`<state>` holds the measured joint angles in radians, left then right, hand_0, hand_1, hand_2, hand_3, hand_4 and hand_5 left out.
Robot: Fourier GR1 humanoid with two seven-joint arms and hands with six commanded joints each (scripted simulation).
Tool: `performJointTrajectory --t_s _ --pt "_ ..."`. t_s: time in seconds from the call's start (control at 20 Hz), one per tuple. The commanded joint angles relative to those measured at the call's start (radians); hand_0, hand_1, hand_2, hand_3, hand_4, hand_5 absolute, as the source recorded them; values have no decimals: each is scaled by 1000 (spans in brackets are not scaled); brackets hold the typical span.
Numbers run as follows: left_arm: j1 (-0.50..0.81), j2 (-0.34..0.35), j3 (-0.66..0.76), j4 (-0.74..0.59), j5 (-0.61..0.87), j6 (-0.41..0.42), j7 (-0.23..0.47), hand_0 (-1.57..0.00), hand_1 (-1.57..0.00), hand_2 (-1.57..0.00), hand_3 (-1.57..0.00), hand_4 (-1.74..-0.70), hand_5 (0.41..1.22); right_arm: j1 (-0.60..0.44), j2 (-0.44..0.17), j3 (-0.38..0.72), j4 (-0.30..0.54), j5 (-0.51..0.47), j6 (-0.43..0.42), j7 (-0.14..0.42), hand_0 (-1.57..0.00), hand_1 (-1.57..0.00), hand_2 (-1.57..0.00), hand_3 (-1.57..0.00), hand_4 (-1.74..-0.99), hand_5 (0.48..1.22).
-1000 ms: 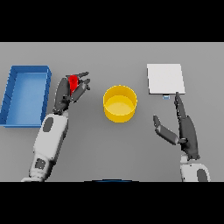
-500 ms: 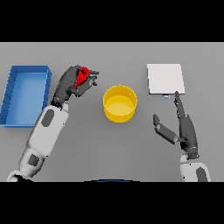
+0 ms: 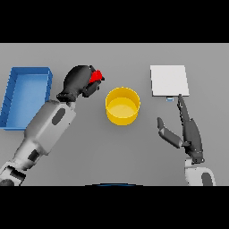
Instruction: Pick up the red beaker and tilt it to pour out 1 green nut into yellow bowl. Pick up the yellow bowl and place it on the metallic measuring scale.
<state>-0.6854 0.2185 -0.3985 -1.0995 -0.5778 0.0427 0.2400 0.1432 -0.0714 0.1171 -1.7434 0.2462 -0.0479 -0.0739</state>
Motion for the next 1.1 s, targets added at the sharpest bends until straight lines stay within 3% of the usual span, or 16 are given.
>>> performJointTrajectory --t_s 0.0,0.25,0.35,0.4,0.6,0.8,0.95,1.05 --pt "-18 11 -40 8 -44 -9 2 -1570 -1570 -1570 -1569 -1739 1127 4 2 5 -2 8 -3 -3 1 1 1 1 -1256 690" --pt "-112 68 -169 40 -175 -80 8 -1571 -1571 -1571 -1570 -1740 1190 21 5 15 -17 17 -2 -2 1 1 1 1 -1274 704" --pt "-155 78 -213 59 -211 -113 -7 -1571 -1571 -1571 -1571 -1649 1201 5 5 9 -12 17 -8 18 1 1 1 1 -1284 705" --pt "-176 80 -236 64 -230 -134 -2 -1571 -1571 -1571 -1571 -1666 1205 1 7 3 -2 8 -7 15 1 1 1 1 -1283 702" --pt "-268 93 -342 103 -293 -242 -48 -1571 -1571 -1571 -1277 -1701 1215 2 24 -5 13 -13 -11 -10 1 1 1 1 -1292 678" --pt "-338 85 -460 156 -363 -284 -131 -1571 -1571 -1571 -1451 -1723 1218 -2 42 -10 20 -46 -2 -23 1 1 1 1 -1294 653" --pt "-387 70 -540 188 -418 -327 -137 -1571 -1571 -1571 -1509 -1732 1220 8 48 -7 27 -37 -9 -40 1 1 1 1 -1291 640" --pt "-412 73 -585 202 -445 -347 -148 -1571 -1571 -1571 -1532 -1735 1220 -2 53 -4 27 -21 -24 -13 1 1 1 1 -1293 631"
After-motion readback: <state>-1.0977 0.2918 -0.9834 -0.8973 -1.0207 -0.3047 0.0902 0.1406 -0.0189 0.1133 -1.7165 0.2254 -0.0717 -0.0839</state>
